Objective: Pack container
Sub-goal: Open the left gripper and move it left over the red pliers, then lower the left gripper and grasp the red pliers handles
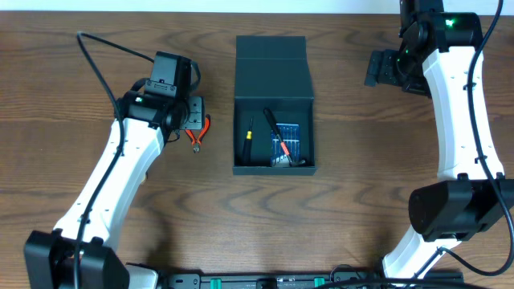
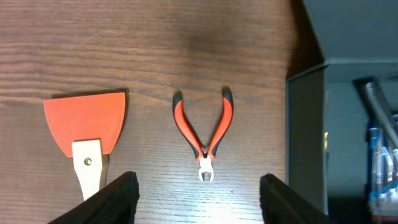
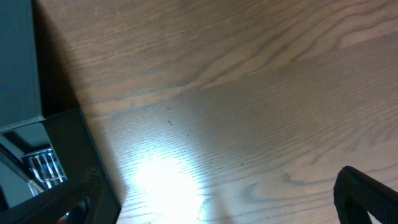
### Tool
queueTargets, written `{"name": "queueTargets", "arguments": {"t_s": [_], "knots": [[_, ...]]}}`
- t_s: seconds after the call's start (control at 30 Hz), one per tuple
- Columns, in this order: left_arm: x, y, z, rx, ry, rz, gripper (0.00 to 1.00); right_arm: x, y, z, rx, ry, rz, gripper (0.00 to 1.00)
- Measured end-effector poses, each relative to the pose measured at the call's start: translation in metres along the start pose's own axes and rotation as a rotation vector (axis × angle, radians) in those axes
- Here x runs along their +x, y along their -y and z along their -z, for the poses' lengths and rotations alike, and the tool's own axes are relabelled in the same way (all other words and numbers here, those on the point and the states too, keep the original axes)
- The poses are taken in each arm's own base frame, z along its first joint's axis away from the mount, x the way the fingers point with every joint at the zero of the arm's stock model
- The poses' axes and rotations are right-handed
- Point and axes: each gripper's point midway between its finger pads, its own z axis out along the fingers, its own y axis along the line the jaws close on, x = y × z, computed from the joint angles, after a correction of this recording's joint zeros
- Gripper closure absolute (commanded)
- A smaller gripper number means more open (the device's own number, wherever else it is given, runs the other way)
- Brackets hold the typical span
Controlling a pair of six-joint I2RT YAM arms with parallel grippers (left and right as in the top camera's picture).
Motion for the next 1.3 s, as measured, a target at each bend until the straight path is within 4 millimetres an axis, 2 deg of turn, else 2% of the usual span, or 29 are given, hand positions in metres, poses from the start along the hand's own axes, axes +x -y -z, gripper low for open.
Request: {"name": "queueTargets", "arguments": {"t_s": [0.1, 0.43, 0.57, 0.73, 1.1, 1.3], "knots": [[0.003, 0.000, -0.012, -0.004, -0.028, -0.029, 0.30, 0.000, 0.000, 0.000, 0.000, 0.000, 0.000, 0.01], [0.032, 0.011, -0.075, 0.038, -0.196, -0.143, 0.25, 0.000, 0.000, 0.000, 0.000, 0.000, 0.000, 0.01], [0.035, 0.018, -0.089, 0.076, -0.212, -0.179, 0.24, 0.000, 0.000, 0.000, 0.000, 0.000, 0.000, 0.01], [0.035, 0.022, -0.097, 0.099, -0.210, -0.222, 0.23, 0.000, 0.000, 0.000, 0.000, 0.000, 0.000, 0.01], [0.032, 0.024, -0.098, 0.117, -0.193, -0.298, 0.23, 0.000, 0.000, 0.000, 0.000, 0.000, 0.000, 0.01], [0.039, 0.024, -0.103, 0.121, -0.221, -0.302, 0.23, 0.000, 0.000, 0.000, 0.000, 0.000, 0.000, 0.01]]}}
